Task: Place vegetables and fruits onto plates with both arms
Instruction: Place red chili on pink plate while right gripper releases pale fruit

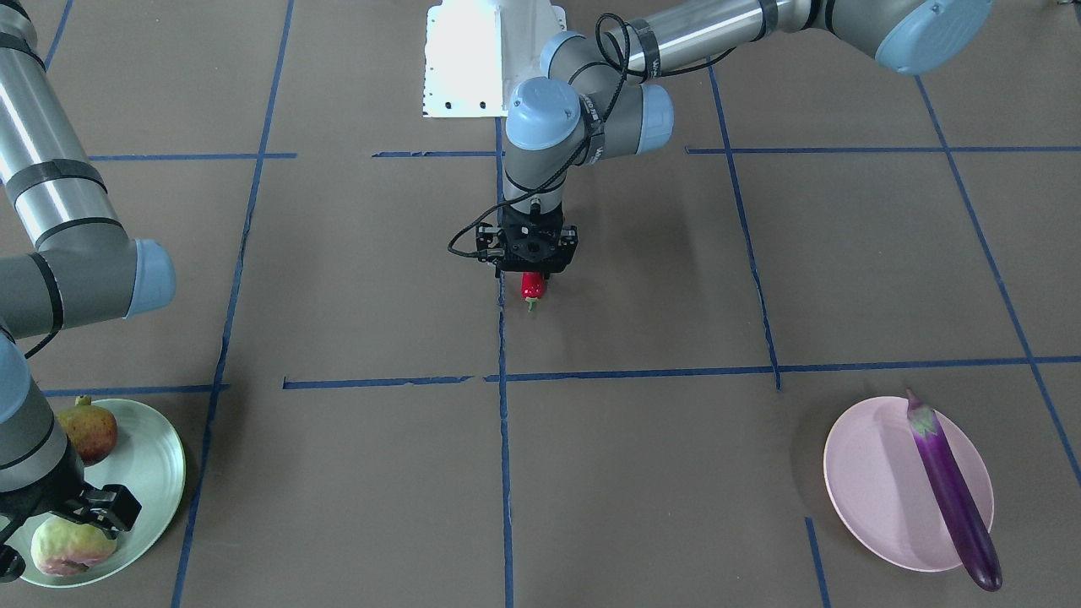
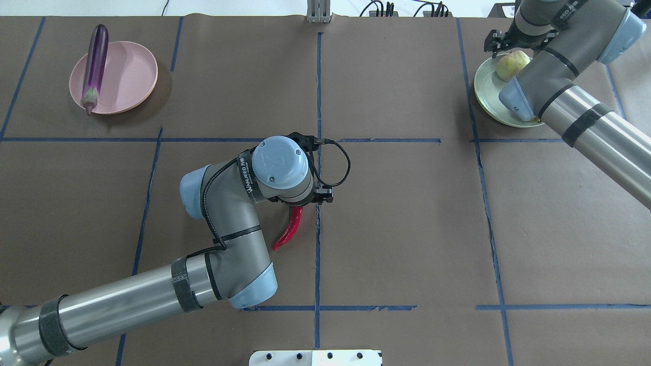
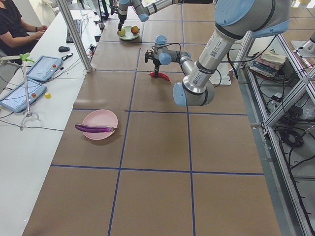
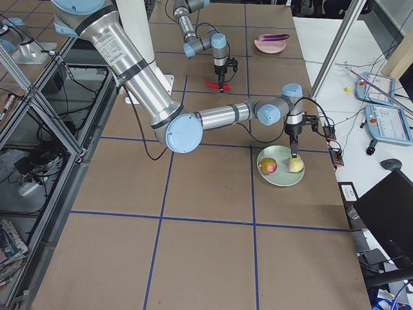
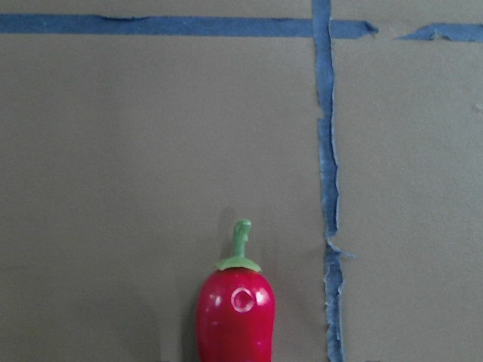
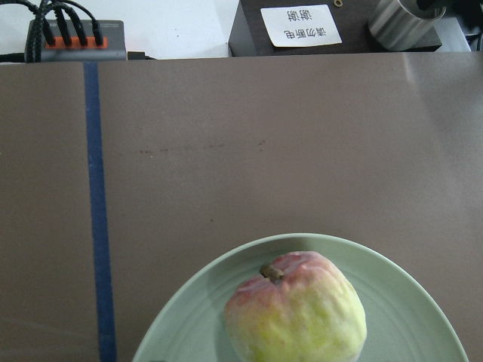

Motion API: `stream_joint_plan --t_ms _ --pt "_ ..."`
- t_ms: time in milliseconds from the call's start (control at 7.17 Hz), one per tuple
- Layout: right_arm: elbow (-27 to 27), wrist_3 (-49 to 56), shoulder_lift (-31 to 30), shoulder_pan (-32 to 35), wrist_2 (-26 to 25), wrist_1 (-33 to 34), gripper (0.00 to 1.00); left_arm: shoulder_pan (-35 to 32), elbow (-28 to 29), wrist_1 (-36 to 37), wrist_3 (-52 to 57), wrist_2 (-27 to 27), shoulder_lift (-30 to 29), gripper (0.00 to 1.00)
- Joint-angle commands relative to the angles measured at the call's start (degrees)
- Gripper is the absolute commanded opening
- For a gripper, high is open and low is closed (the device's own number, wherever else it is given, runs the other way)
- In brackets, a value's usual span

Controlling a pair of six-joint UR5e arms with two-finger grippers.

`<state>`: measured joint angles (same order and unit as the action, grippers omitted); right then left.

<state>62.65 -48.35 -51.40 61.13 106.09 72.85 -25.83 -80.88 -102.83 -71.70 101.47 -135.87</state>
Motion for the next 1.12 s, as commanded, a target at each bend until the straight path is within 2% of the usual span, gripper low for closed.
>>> stream_joint_plan --t_ms 0,279,558,697,836,976 --pt "0.89 0.01 -0.19 0.04 1.32 0.01 1.00 -0.53 0.02 0.17 2.86 -0.14 0.07 0.00" --pt "1.94 -0.08 -0.89 -0.05 1.40 -0.08 1.00 -1.85 -0.51 0.17 2.97 0.13 0.16 0.00" --pt "5.53 -0.34 -0.98 0.21 4.02 1.14 1.00 -7.71 -4.01 0.17 2.62 0.39 0.42 0.00" --pt "10.51 -0.35 -3.60 0.91 9.52 3.24 1.00 -13.66 -3.94 0.26 2.88 0.74 2.34 0.00" --pt "14.82 -0.52 -5.80 1.53 15.32 3.35 1.00 -19.29 -3.42 -0.53 3.14 1.96 6.71 0.00" --pt "19.57 -0.61 -8.95 1.54 19.64 3.35 1.00 -25.00 0.42 -0.53 6.53 5.80 7.54 0.00"
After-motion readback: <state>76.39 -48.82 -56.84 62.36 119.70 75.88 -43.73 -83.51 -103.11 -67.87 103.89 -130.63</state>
